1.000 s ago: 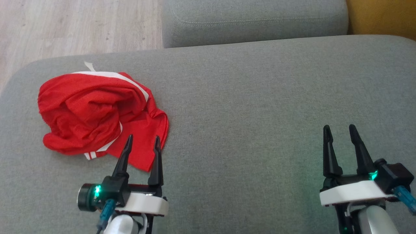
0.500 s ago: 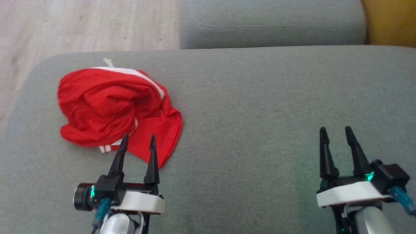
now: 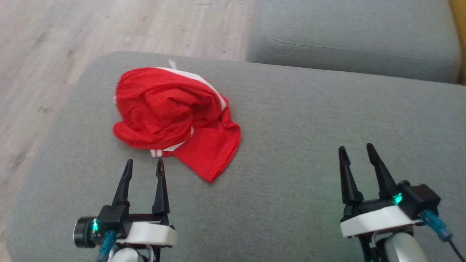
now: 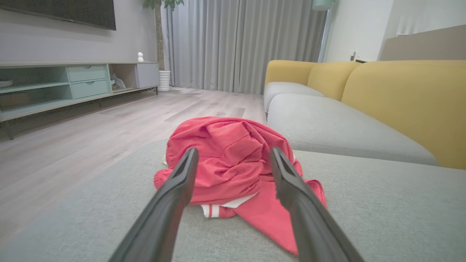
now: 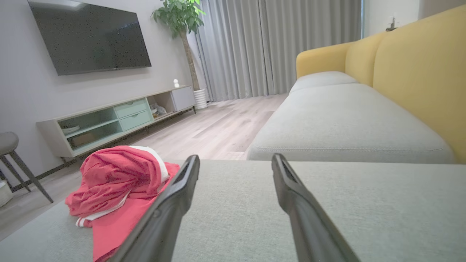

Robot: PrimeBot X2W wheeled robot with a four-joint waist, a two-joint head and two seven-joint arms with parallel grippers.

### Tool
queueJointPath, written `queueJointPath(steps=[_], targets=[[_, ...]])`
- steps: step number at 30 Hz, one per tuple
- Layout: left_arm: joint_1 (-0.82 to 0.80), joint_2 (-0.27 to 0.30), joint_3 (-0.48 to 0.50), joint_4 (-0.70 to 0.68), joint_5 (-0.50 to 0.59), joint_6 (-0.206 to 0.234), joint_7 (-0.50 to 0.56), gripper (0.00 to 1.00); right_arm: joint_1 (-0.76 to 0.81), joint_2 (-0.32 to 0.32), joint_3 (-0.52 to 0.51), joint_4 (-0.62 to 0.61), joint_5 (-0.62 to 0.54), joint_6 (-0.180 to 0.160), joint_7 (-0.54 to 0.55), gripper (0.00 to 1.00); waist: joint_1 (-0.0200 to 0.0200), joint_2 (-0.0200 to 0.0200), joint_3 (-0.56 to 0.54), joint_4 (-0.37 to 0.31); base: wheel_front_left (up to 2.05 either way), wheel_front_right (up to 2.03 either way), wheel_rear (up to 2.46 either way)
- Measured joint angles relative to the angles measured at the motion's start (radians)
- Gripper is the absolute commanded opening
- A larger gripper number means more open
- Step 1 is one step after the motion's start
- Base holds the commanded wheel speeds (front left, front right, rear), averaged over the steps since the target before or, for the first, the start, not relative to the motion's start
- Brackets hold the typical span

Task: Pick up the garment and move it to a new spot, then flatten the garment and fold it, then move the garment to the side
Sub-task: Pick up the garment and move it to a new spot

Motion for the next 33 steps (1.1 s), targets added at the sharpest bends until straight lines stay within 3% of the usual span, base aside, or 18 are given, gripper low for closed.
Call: queueJointPath(steps=[15,25,30,33], targets=[[0.016,0.0,0.02,-0.01,0.007,0.004,0.0,1.0,0.019,0.0,0.05,0.0,0.001,0.0,0.0,1.0,0.0,0.0,-0.015,0.121,0.0,0.0,0.0],[0.016,0.0,0.029,-0.021,0.016,0.003,0.0,1.0,0.019,0.0,0.056,0.0,0.001,0.0,0.0,1.0,0.0,0.0,-0.002,0.127,0.0,0.0,0.0],[-0.016,0.019,0.03,-0.006,0.057,-0.042,0.0,1.0,0.015,0.0,0.053,-0.005,-0.006,0.0,0.0,1.0,0.0001,0.0,0.03,0.105,0.0,0.0,0.0],[-0.118,0.065,0.025,0.039,0.079,-0.087,0.0,1.0,0.005,0.0,0.048,-0.006,-0.018,0.0,0.0,1.0,0.0001,0.0,0.06,0.085,0.0,0.0,0.0]])
